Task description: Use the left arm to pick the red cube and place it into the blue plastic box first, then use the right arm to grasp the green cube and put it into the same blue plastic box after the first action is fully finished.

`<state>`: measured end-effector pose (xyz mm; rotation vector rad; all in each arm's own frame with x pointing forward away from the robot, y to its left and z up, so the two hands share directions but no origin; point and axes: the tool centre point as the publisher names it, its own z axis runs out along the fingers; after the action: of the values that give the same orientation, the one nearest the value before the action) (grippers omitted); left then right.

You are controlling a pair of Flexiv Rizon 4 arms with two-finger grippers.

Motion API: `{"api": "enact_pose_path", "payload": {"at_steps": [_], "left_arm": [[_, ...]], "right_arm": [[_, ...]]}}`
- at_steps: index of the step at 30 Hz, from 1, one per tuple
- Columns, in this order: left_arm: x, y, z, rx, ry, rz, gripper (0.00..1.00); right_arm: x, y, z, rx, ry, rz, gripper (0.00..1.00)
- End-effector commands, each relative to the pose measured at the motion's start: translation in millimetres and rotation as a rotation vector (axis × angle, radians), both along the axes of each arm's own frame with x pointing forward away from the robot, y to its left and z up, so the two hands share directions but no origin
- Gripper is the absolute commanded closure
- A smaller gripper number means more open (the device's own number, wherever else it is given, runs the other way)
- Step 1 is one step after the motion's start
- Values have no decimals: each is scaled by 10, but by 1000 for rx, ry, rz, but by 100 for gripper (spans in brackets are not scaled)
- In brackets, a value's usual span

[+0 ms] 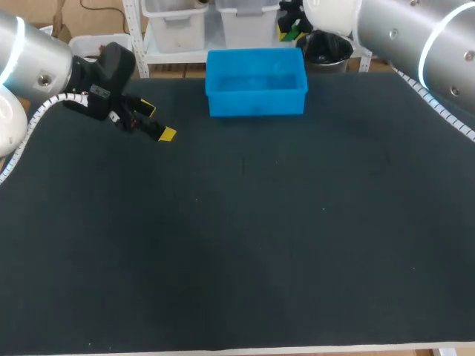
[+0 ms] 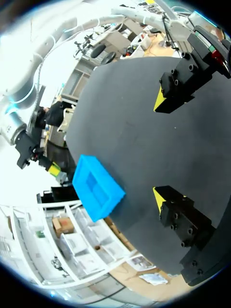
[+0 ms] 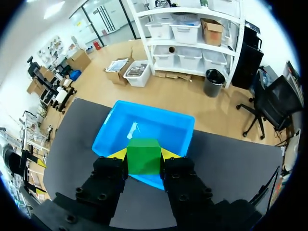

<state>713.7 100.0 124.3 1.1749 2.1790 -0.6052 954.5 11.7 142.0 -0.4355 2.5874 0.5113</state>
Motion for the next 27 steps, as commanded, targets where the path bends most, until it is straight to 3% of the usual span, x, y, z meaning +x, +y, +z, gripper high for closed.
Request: {"api": "enact_pose_path", "payload": {"at_steps": [1, 10, 11, 12, 27], "left_arm": [[1, 11, -13, -6, -4, -3, 0], [1, 11, -13, -6, -4, -3, 0], [1, 11, -13, -6, -4, -3, 0], [1, 11, -13, -6, -4, -3, 0], [1, 11, -13, -6, -4, -3, 0]], "right_arm": [[326, 90, -46, -14, 130, 70, 100], [418, 218, -178, -9, 152, 114, 100], [421, 226, -180, -10, 154, 114, 67], [423, 233, -179, -9, 156, 114, 0], [288, 189, -36, 10, 103, 68, 0]]}}
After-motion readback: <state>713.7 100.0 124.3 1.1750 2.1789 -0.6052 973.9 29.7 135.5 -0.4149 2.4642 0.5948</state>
